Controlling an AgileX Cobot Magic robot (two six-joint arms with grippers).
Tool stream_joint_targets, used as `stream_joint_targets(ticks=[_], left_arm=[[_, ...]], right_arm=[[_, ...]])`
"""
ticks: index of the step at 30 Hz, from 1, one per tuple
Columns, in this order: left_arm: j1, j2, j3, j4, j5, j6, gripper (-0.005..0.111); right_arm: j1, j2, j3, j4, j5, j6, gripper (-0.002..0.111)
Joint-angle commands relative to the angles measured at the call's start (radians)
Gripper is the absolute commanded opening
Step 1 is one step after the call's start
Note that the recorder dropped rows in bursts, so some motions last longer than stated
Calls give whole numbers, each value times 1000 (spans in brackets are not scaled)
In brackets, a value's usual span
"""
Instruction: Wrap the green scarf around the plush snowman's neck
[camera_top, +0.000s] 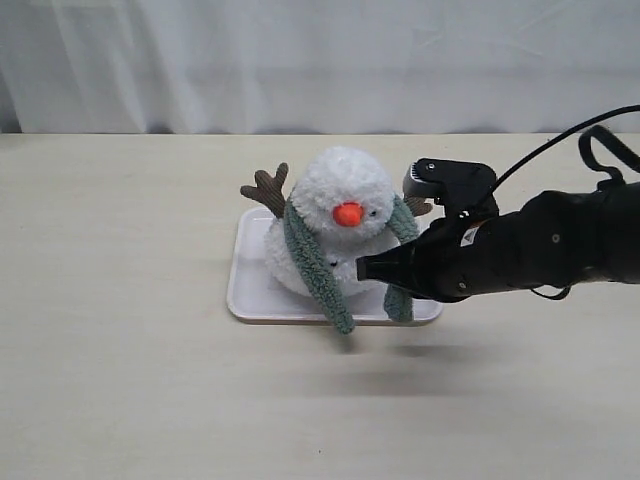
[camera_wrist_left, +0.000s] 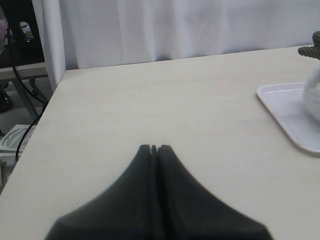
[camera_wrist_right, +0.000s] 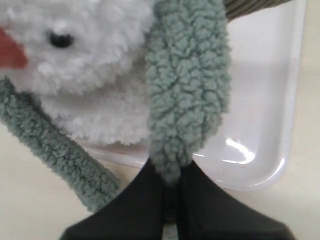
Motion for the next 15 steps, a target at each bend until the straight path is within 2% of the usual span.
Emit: stream_joint_targets(ticks=[1, 9, 15], left_arm=[[1, -2, 3, -1, -16, -1, 0], [1, -2, 3, -1, -16, -1, 0], [1, -2, 3, -1, -16, -1, 0]], right_arm=[[9, -27, 3, 64, 25, -31, 4], [98, -15, -73, 84, 25, -54, 4], [102, 13, -114, 167, 21, -54, 4]])
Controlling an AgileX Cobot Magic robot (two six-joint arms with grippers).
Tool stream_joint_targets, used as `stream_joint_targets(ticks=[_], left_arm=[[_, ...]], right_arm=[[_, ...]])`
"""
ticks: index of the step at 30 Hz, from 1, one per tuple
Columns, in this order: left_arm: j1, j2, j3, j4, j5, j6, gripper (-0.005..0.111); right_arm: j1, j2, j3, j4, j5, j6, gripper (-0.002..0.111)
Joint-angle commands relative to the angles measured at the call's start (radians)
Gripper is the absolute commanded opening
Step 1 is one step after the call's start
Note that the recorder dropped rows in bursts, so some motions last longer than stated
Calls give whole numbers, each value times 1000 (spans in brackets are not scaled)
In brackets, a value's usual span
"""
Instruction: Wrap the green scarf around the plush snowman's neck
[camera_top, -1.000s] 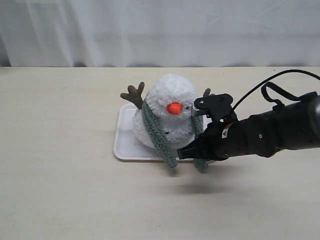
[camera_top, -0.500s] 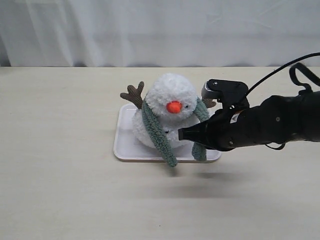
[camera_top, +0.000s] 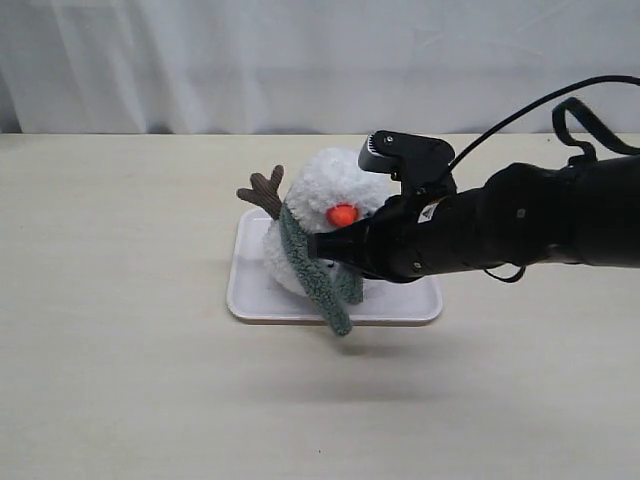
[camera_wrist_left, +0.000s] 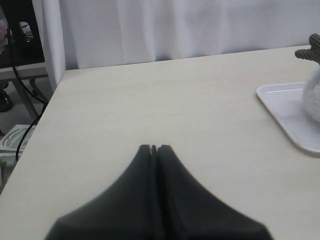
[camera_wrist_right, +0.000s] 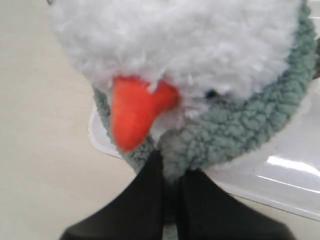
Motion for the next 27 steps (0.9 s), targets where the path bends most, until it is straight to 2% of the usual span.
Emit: stream_joint_targets(ticks=[1, 10, 19, 27], left_arm=[[1, -2, 3, -1, -16, -1, 0], [1, -2, 3, -1, -16, -1, 0], [1, -2, 3, -1, -16, -1, 0], [1, -2, 3, -1, -16, -1, 0]], right_arm=[[2, 23, -20, 63, -6, -9, 4], [2, 89, -20, 84, -36, -9, 5], [2, 137, -20, 84, -58, -21, 29], [2, 164, -20, 84, -28, -65, 41]])
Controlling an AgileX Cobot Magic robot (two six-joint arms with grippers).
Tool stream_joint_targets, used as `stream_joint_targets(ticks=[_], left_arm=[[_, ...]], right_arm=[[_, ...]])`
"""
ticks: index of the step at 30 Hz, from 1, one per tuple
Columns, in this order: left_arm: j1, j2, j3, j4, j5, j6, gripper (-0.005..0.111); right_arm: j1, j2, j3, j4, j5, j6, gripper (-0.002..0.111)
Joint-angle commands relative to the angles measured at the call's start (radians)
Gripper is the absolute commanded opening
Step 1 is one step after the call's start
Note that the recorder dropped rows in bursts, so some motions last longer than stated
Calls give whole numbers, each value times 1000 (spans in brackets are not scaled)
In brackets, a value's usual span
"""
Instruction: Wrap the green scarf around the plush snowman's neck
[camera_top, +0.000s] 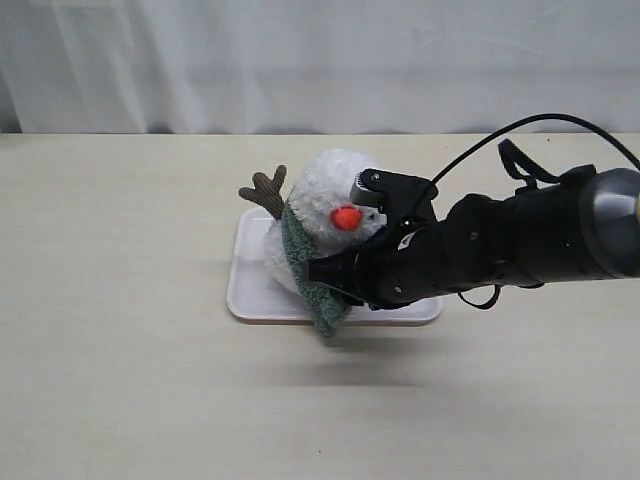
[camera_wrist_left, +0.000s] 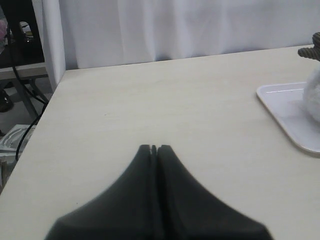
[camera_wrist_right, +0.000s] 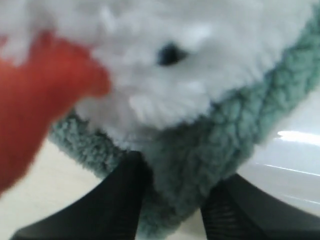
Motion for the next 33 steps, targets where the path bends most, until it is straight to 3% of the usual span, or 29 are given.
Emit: stream_joint_targets(ticks=[1, 5, 26, 28, 33], left_arm=[[1, -2, 3, -1, -16, -1, 0], [1, -2, 3, -1, -16, -1, 0], [1, -2, 3, -1, -16, -1, 0], [1, -2, 3, -1, -16, -1, 0], [1, -2, 3, -1, -16, -1, 0]], right_arm=[[1, 17, -5, -2, 25, -58, 43], [1, 19, -5, -2, 51, -67, 52], [1, 9, -5, -2, 393, -225, 51], [1, -6, -5, -2, 404, -225, 46], [1, -73, -5, -2, 445, -248, 20]])
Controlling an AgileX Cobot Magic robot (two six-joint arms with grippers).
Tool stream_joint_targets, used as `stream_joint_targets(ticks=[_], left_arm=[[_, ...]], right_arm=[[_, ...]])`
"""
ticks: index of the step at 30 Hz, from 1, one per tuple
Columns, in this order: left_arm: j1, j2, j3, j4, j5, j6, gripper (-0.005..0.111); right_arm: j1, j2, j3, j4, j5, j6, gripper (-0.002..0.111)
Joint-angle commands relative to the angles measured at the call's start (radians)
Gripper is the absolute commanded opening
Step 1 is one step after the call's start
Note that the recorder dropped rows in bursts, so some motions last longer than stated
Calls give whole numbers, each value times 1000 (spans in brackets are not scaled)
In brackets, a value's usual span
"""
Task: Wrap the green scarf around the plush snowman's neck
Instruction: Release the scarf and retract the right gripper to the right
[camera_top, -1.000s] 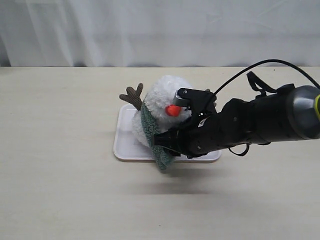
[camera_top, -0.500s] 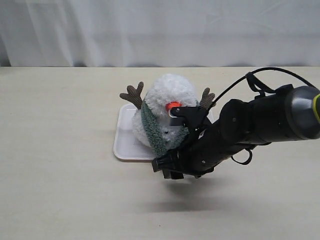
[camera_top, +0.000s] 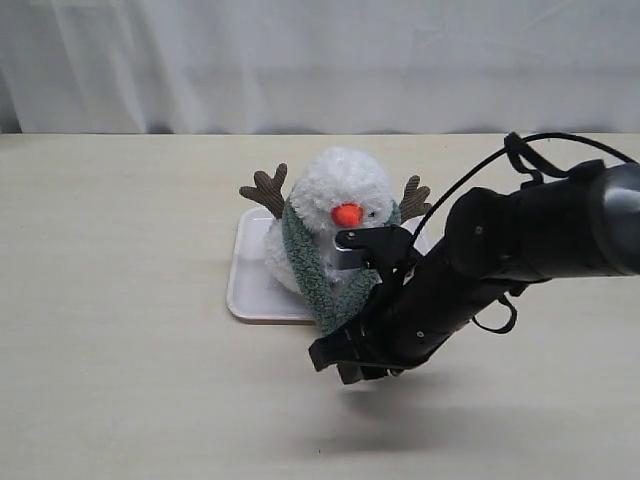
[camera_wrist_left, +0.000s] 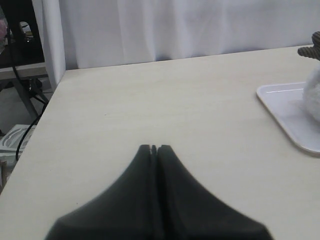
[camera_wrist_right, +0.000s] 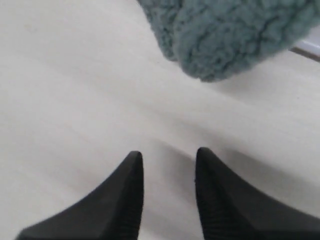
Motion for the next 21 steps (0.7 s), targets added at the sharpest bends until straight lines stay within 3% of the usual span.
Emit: stream_joint_targets(ticks=[1, 4, 21], left_arm=[[1, -2, 3, -1, -16, -1, 0], [1, -2, 3, -1, -16, -1, 0], [1, -2, 3, -1, -16, -1, 0]], right_arm=[[1, -72, 3, -2, 34, -30, 15], [1, -124, 11, -8, 34, -31, 4], [1, -517, 190, -10, -197, -83, 4]])
